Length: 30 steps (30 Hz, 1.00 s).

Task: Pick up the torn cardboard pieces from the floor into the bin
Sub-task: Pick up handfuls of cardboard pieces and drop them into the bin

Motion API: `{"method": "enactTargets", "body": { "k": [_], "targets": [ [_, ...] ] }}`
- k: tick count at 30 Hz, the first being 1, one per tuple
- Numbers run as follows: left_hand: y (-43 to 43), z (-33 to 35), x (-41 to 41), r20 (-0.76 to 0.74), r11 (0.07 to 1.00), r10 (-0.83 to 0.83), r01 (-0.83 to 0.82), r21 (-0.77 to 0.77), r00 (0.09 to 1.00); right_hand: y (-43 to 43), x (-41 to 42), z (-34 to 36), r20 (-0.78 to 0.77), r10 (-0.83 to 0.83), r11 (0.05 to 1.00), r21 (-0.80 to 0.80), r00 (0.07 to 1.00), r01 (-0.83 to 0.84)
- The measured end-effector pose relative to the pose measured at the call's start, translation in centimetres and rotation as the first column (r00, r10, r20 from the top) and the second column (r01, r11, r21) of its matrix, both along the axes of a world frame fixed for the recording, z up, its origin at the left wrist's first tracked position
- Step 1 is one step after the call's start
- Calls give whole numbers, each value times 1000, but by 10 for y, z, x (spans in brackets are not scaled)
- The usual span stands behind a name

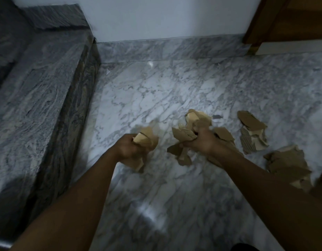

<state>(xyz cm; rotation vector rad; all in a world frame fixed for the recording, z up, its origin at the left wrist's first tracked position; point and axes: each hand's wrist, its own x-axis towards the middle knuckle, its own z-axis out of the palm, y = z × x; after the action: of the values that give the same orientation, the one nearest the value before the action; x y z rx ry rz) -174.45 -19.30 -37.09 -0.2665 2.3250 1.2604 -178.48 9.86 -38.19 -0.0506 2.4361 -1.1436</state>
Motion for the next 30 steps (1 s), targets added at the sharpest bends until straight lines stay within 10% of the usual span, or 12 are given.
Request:
{"method": "enactTargets", "body": {
  "k": [11,16,30],
  "targets": [
    [12,-37,23,-55,892,-149,110,-439,987,-37,34,-64,-45,176,882,452,983,-137],
    [16,-42,22,-67,875,-190,138,-464,980,-45,38,-64,5,-16,986,168,1000,15],
    [10,-47,20,-39,881,-160,125,-457,986,-4,-10,-11,112,220,973,51,969,-226]
  ]
}}
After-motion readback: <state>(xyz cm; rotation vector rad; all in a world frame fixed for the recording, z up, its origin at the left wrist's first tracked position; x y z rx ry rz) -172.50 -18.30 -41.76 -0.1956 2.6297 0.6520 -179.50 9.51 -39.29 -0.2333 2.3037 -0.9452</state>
